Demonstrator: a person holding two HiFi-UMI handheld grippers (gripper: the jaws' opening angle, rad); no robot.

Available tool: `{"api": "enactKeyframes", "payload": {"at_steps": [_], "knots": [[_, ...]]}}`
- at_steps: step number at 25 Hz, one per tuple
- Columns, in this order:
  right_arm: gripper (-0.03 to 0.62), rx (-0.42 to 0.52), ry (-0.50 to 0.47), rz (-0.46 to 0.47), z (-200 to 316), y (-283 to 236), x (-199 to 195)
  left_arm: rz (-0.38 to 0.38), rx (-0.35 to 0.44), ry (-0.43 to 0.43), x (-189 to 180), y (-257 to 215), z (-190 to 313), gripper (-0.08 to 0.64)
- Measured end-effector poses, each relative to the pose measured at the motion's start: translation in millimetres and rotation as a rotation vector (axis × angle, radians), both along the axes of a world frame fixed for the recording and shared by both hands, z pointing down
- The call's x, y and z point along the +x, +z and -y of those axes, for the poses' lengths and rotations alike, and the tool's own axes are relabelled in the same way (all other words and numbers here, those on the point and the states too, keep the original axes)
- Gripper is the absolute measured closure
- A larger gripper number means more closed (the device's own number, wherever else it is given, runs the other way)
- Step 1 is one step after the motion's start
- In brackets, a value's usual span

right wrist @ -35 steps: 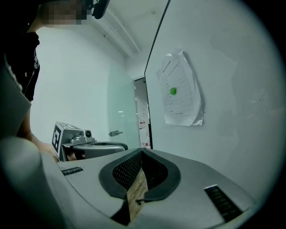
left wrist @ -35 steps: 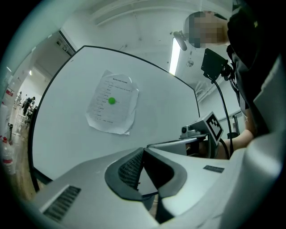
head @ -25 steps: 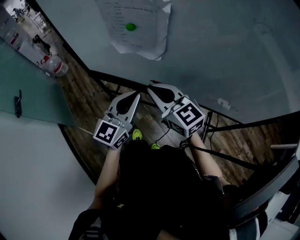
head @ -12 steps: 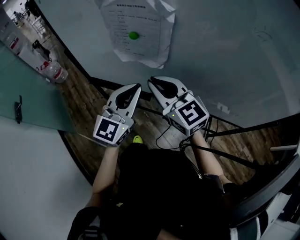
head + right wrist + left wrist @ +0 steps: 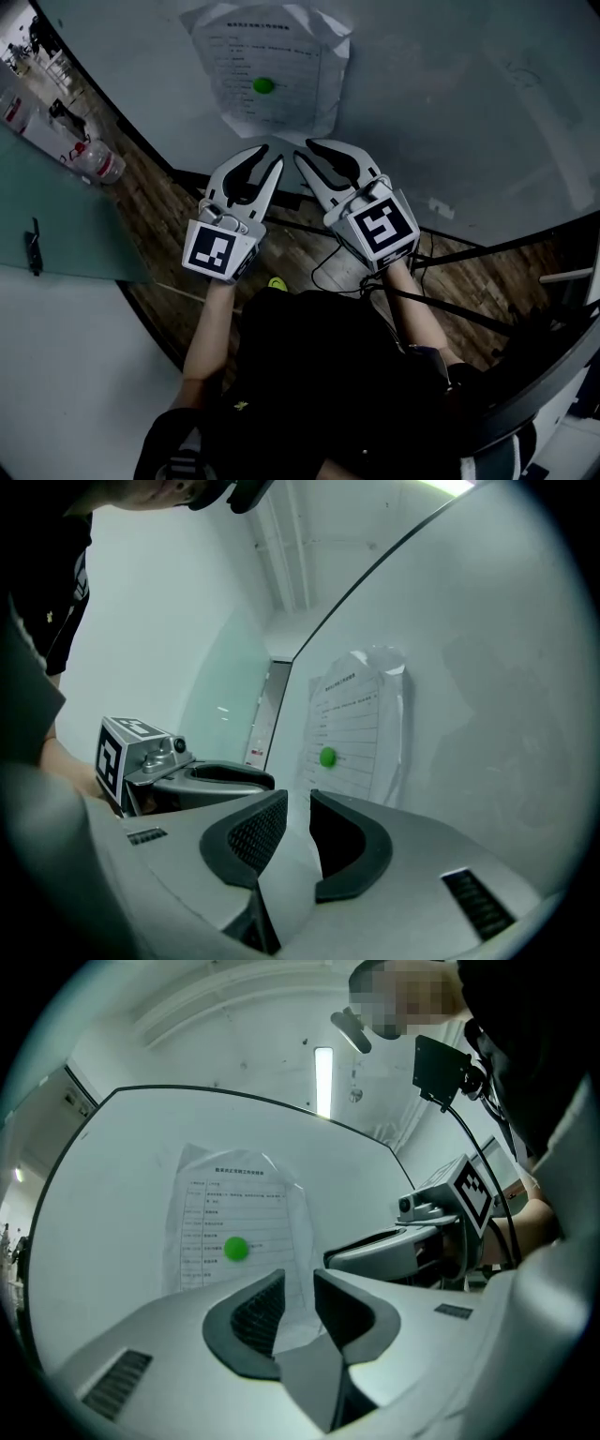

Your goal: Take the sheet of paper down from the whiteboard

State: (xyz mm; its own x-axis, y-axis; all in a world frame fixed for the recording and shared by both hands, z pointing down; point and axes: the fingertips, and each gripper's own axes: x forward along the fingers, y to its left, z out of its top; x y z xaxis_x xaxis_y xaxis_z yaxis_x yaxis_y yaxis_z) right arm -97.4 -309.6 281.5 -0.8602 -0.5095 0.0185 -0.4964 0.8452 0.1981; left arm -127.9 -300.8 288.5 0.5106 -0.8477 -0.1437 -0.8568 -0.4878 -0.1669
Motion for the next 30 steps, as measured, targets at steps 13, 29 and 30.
{"api": "enactKeyframes", "payload": {"at_steps": [13,29,30], "knots": [[0.499,0.026,0.122,0.006,23,-22,1,0.082,0.065,-0.014,-11,-23,38,0.377],[0.437,0.107,0.318,-0.075,47,-43,13,0.200,0.111,-0.136,-24,-38,77,0.362],[0.436,0.112,0.329,-0.081,48,-44,15,0.214,0.117,-0.147,-24,-38,79,0.362]]}}
